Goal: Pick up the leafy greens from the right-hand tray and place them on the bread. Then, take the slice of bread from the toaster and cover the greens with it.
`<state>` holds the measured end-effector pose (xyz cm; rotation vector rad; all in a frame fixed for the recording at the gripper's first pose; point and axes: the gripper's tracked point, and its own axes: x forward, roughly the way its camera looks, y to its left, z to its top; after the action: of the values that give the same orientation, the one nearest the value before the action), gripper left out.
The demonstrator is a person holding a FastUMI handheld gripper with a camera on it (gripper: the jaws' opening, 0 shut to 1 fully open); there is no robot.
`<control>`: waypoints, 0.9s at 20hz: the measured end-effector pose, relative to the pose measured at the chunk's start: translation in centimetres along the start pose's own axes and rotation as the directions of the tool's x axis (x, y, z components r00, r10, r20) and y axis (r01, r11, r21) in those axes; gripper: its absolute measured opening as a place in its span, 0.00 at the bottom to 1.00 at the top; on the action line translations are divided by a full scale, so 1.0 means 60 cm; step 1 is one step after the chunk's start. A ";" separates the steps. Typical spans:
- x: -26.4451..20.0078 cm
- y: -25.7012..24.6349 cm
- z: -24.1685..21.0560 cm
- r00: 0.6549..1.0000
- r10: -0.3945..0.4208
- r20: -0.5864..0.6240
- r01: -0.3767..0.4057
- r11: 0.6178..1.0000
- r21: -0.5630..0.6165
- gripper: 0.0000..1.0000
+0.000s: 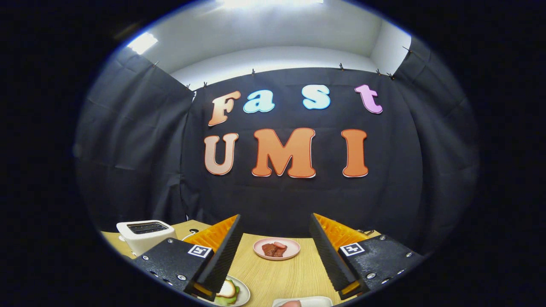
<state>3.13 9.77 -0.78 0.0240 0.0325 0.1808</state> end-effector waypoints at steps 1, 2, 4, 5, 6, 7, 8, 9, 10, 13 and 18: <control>-0.001 0.000 0.003 1.000 -0.010 0.009 0.010 1.000 -0.010 0.95; 0.000 -0.001 0.007 1.000 -0.024 0.016 0.024 1.000 -0.016 0.95; -0.005 0.002 0.020 0.998 -0.036 0.042 0.037 0.999 -0.017 0.96; -0.006 0.000 0.025 0.998 -0.042 0.051 0.043 0.999 -0.012 0.97; -0.008 -0.001 0.029 0.997 -0.045 0.059 0.046 0.999 -0.007 0.97; -0.009 -0.002 0.032 0.996 -0.053 0.069 0.054 0.999 -0.002 0.97; -0.009 -0.004 0.039 0.995 -0.057 0.082 0.058 0.998 -0.002 0.97; -0.013 -0.006 0.043 0.994 -0.064 0.093 0.065 0.998 -0.007 0.97; -0.016 -0.004 0.045 0.993 -0.061 0.102 0.063 0.998 -0.015 0.97; -0.020 -0.007 0.044 0.993 -0.071 0.098 0.074 0.997 -0.021 0.98; -0.018 -0.001 0.051 0.993 -0.063 0.102 0.063 0.998 -0.001 0.98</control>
<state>2.18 9.45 2.30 0.0277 -0.0688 0.1164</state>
